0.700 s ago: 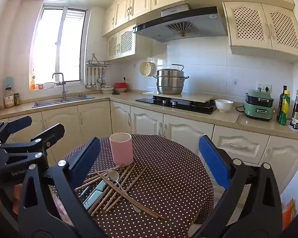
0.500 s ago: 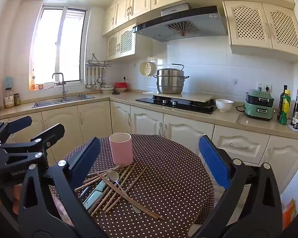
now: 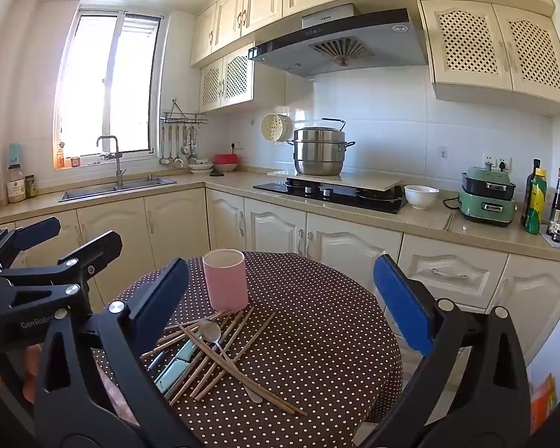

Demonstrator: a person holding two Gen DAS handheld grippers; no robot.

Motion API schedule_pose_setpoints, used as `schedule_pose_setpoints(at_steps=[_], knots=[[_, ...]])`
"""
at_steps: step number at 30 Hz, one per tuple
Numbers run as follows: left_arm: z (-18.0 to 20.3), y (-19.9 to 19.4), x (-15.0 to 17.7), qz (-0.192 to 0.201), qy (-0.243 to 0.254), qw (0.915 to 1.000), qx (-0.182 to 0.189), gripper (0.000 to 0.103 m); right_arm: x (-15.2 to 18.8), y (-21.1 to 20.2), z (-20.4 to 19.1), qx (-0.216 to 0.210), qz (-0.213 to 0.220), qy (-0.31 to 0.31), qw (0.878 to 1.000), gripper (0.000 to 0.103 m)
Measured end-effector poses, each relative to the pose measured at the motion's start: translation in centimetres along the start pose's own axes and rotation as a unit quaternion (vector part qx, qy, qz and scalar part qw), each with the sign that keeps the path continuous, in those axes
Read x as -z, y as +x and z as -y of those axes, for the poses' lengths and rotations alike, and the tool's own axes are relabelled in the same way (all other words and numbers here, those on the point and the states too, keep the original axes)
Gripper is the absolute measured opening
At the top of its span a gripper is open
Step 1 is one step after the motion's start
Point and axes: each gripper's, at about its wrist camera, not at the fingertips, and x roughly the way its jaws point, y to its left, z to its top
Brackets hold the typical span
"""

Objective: Organize utensils

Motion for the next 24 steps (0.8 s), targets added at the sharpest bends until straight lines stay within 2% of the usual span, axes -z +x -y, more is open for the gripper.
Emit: schedule_pose_setpoints(at_steps=[24], knots=[[0.39, 0.07, 0.72, -0.011, 0.001, 0.9999, -0.001, 0.099, 0.17, -0.25, -0.05, 0.000, -0.009, 0.006, 1.000, 0.097]])
